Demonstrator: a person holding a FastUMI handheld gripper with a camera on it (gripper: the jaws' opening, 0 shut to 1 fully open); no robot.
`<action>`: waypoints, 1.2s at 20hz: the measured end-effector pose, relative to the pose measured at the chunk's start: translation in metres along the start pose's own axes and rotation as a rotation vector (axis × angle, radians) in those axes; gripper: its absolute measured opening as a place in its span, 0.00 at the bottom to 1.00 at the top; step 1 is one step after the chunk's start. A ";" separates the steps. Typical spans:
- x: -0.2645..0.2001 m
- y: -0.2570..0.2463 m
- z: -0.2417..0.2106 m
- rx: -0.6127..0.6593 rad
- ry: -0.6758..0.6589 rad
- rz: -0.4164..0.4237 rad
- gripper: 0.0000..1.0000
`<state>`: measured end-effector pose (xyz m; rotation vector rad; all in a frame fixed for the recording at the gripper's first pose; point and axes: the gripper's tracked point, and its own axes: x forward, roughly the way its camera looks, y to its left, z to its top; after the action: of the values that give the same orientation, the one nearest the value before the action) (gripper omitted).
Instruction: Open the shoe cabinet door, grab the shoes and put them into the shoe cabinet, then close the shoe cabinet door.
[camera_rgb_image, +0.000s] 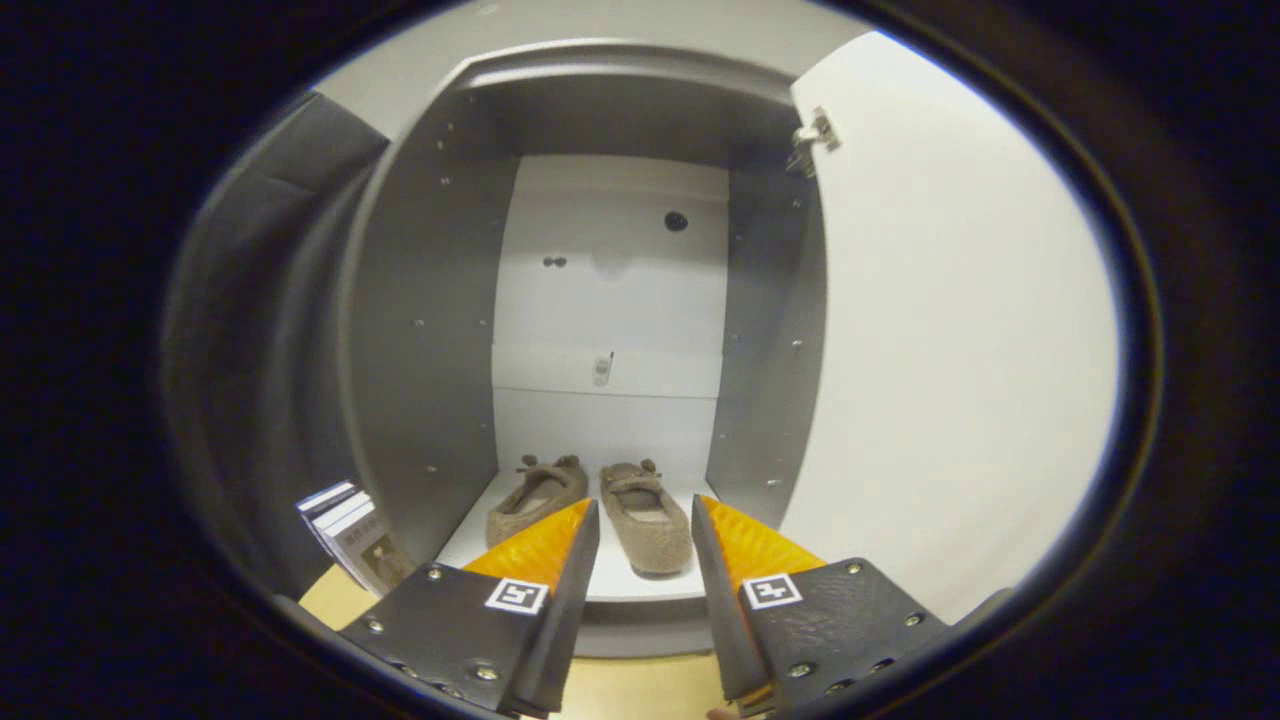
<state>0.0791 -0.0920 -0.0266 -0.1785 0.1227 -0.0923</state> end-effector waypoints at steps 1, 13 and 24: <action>-0.019 -0.003 0.004 0.003 -0.016 0.008 0.57; -0.203 -0.069 0.052 0.021 -0.177 0.032 0.56; -0.281 -0.198 0.065 0.040 -0.225 -0.155 0.57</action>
<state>-0.2062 -0.2458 0.1051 -0.1573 -0.1172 -0.2276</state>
